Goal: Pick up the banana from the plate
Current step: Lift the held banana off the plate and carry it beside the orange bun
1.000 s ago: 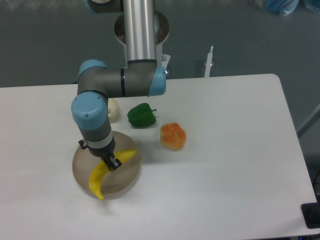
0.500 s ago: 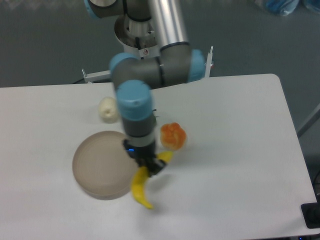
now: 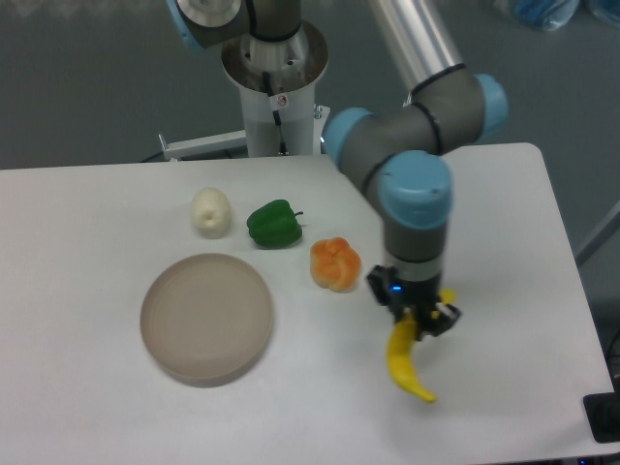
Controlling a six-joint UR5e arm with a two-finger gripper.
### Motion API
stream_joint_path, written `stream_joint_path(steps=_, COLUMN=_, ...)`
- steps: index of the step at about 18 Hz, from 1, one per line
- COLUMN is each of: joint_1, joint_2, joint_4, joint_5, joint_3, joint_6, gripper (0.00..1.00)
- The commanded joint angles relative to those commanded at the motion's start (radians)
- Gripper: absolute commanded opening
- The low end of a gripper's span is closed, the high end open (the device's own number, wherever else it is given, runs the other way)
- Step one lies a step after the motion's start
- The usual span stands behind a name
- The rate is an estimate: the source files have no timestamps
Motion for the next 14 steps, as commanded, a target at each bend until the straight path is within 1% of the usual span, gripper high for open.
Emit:
stream_joint_path(steps=3, joint_1=0.025, joint_2=-0.017, joint_4=-0.002, joint_5=-0.002, joint_3=0.014, joint_6=0.023, gripper=0.13)
stream_joint_path(steps=4, joint_1=0.044, joint_2=-0.019, joint_4=-0.005, joint_5=-0.006, joint_3=0.02, joint_6=0.045, gripper=0.13)
stream_joint_path(steps=5, joint_1=0.051, joint_2=-0.02, joint_4=-0.024, joint_5=-0.008, joint_3=0.029, joint_6=0.078, gripper=0.12)
stream_joint_path(steps=6, joint_1=0.058, joint_2=-0.025, joint_4=-0.069, joint_5=-0.009, joint_3=0.049, joint_6=0.113, gripper=0.12)
stream_joint_path(steps=8, joint_1=0.084, joint_2=-0.048, joint_4=-0.193, joint_5=-0.011, joint_3=0.129, joint_6=0.15, gripper=0.12)
stream_joint_path(steps=9, joint_1=0.084, joint_2=-0.057, joint_4=-0.21, joint_5=-0.012, joint_3=0.147, joint_6=0.151, gripper=0.12)
stream_joint_path(steps=14, joint_1=0.083, joint_2=-0.069, joint_4=-0.206, joint_5=-0.012, joint_3=0.154, joint_6=0.151, gripper=0.13)
